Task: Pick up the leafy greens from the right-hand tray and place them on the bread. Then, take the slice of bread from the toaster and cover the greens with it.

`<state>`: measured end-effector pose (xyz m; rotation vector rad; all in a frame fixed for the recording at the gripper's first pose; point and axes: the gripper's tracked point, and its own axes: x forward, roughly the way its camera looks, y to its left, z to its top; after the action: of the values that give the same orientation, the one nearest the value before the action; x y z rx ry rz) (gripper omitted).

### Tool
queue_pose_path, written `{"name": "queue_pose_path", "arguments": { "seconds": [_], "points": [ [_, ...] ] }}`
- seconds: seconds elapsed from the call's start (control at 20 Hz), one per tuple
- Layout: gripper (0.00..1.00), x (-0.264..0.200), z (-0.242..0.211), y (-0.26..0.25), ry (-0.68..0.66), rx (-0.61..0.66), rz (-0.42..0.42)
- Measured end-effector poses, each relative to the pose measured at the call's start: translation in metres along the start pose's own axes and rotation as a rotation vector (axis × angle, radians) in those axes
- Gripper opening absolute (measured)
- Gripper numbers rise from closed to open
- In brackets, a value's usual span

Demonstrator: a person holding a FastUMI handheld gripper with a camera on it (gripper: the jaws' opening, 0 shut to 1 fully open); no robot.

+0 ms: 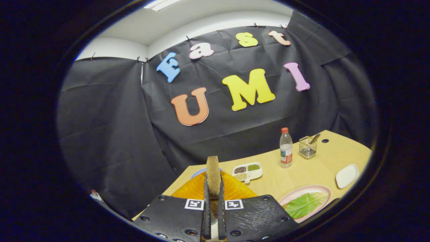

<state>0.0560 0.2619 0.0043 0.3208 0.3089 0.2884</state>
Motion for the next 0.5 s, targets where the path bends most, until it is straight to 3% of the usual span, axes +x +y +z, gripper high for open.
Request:
{"name": "queue_pose_path", "arguments": {
  "seconds": [0.2,0.5],
  "points": [
    [0.08,-0.012,-0.005,-0.053,-0.012,-0.025,-0.063],
    [0.08,-0.008,-0.063,-0.144,0.086,0.005,-0.177]
  ]
}}
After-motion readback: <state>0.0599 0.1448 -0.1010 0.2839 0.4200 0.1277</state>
